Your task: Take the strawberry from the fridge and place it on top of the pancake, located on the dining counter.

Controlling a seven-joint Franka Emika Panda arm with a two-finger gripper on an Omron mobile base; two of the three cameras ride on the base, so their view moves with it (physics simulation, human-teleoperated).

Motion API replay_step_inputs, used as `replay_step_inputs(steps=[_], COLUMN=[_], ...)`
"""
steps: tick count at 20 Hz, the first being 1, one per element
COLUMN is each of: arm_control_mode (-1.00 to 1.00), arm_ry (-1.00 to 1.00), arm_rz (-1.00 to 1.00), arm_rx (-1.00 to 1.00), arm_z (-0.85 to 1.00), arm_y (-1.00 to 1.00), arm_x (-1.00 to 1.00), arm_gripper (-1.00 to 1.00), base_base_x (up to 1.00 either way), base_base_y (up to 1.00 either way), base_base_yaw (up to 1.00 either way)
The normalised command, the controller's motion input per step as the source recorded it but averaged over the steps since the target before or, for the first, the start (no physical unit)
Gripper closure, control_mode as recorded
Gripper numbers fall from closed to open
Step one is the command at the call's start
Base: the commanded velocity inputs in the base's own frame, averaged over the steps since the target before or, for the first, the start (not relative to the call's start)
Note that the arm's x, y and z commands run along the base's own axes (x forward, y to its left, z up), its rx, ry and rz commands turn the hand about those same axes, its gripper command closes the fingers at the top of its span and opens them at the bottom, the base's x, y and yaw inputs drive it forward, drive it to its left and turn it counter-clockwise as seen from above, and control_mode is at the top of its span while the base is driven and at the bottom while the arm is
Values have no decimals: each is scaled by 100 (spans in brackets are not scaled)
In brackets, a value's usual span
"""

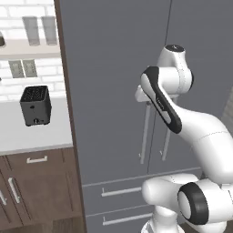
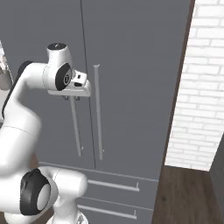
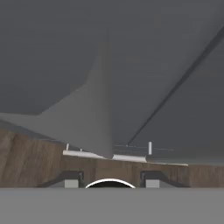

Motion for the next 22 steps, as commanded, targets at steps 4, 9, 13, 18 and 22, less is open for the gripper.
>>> replay_step_inputs(steps=[4,9,13,18,22], arm_control_mode=[100,100,100,100,100], arm_ry=[0,0,0,0,0], arm_rz=[0,0,0,0,0], arm_rx=[0,0,0,0,0], arm_z=[0,0,0,0,0], arm_y=[0,0,0,0,0], arm_x=[0,0,0,0,0], arm_gripper=[-100,-100,-100,-100,-100], base_base_x=[-19,-91,-41,4,16], base_base_y=[-3,-20,-19,-35,-40], base_base_yaw=[0,-2,0,0,0])
